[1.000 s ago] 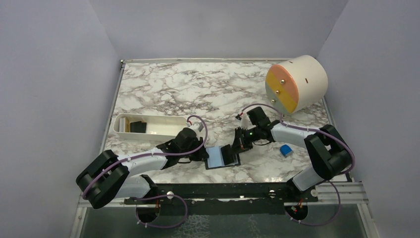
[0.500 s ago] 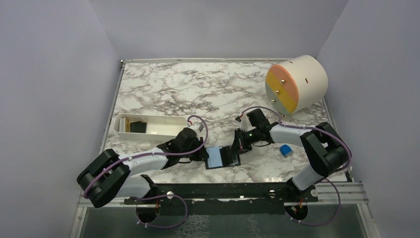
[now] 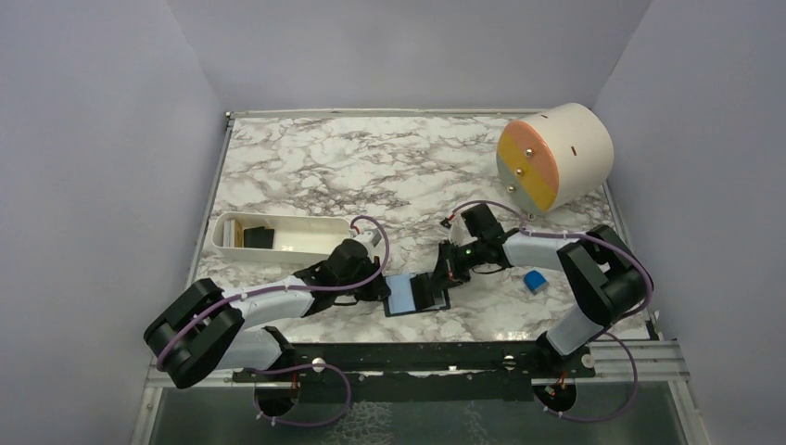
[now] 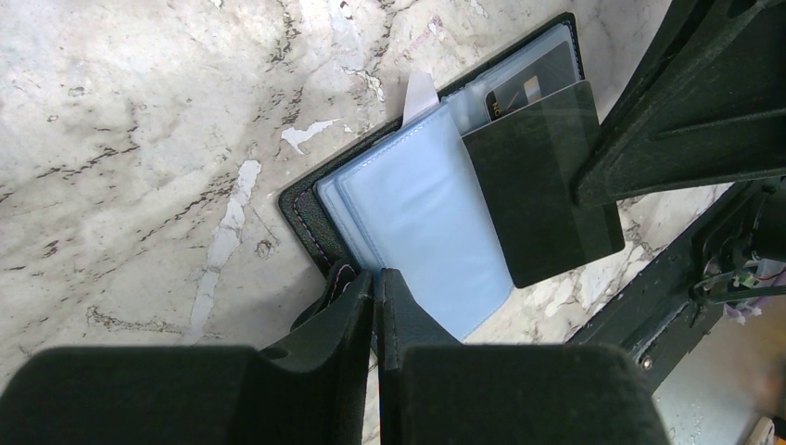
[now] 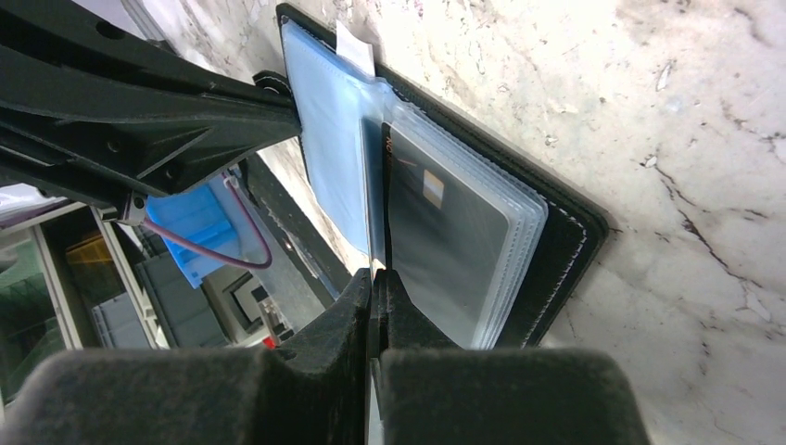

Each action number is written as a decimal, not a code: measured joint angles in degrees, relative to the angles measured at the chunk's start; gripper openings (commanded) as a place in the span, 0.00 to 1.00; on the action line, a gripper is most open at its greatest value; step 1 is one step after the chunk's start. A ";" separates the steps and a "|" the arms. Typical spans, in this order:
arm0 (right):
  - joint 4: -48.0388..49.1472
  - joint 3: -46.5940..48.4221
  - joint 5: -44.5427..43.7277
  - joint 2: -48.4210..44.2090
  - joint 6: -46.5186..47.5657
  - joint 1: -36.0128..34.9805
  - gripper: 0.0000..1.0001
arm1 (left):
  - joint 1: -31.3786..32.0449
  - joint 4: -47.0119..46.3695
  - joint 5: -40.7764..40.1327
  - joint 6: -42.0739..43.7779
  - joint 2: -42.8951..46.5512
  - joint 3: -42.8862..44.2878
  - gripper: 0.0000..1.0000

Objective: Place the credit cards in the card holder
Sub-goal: Insert the credit card into the card holder.

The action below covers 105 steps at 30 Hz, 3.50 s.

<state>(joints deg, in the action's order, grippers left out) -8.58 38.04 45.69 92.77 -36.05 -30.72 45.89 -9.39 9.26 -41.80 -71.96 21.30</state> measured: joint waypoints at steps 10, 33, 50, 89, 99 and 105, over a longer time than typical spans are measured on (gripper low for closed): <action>1.53 0.04 2.34 1.86 -0.11 0.42 0.01 | 0.00 -0.94 0.02 0.17 -0.66 0.00 0.09; 8.26 -1.73 4.20 3.08 -3.37 0.42 0.01 | 0.00 -4.15 -0.31 -4.17 -0.74 -1.60 0.08; 13.22 -4.74 3.43 2.99 -6.78 0.42 0.01 | 0.26 -6.67 -0.76 -7.58 -0.74 -3.15 0.08; 21.24 -10.23 -1.51 -1.29 -9.01 0.35 0.01 | 0.48 -9.18 -1.25 -12.92 0.92 -6.05 0.08; 23.50 -11.74 -1.49 -1.29 -10.82 0.35 0.01 | 0.48 -9.14 -1.40 -13.64 0.92 -6.05 0.08; 25.14 -12.92 -1.51 -1.29 -12.31 0.33 0.03 | 0.48 -9.14 -1.42 -13.88 0.92 -6.08 0.08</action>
<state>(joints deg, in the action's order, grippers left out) 16.56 25.12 44.18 91.48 -48.36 -30.39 46.37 -18.52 7.84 -55.68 -71.05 15.22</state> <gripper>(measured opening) 0.024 0.080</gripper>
